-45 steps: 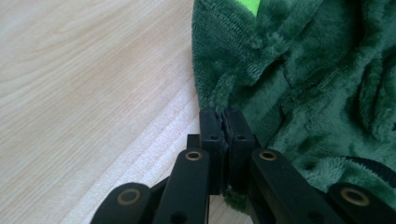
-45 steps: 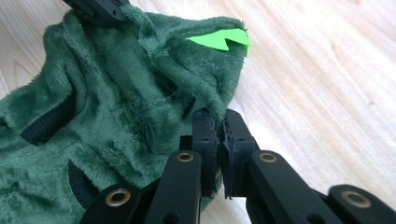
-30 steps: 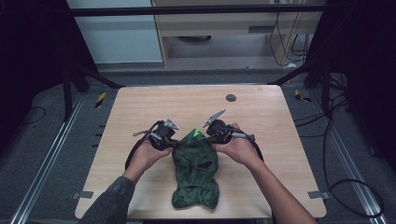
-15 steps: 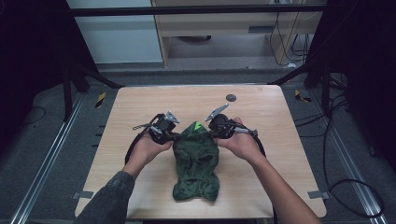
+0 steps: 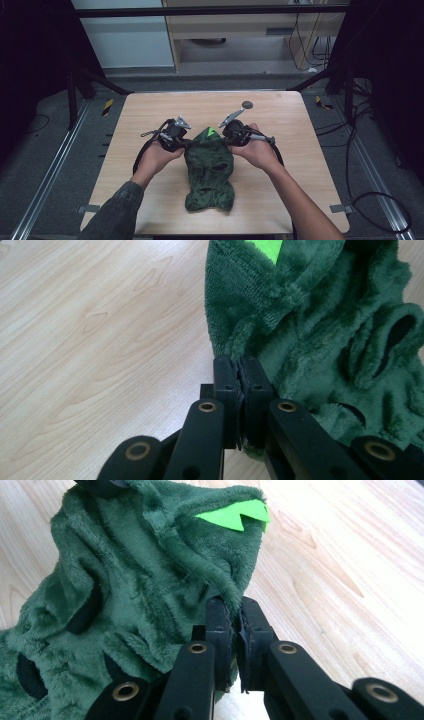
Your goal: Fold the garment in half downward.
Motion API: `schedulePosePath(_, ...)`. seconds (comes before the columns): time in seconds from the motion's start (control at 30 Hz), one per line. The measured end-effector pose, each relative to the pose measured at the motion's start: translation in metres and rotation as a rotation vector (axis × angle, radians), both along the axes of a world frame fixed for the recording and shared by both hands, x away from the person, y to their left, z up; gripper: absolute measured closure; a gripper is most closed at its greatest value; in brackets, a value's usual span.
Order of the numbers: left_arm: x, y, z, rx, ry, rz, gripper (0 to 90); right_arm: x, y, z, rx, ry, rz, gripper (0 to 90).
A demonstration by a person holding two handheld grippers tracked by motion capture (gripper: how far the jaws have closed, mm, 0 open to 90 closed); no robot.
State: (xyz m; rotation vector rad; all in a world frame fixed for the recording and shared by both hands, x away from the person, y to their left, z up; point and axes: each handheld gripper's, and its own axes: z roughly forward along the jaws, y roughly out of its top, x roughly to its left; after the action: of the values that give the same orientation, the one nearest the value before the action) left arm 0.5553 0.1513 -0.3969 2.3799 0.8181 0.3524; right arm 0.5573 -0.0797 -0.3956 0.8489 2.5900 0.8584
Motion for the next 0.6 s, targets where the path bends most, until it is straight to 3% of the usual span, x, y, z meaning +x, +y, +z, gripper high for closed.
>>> schedulePosePath(0.6, 0.007, -0.001, 0.012, -0.001, -0.04, 0.018, 87.8, 0.008, 0.0, 0.011, 0.0, -0.032, -0.015, 85.1)
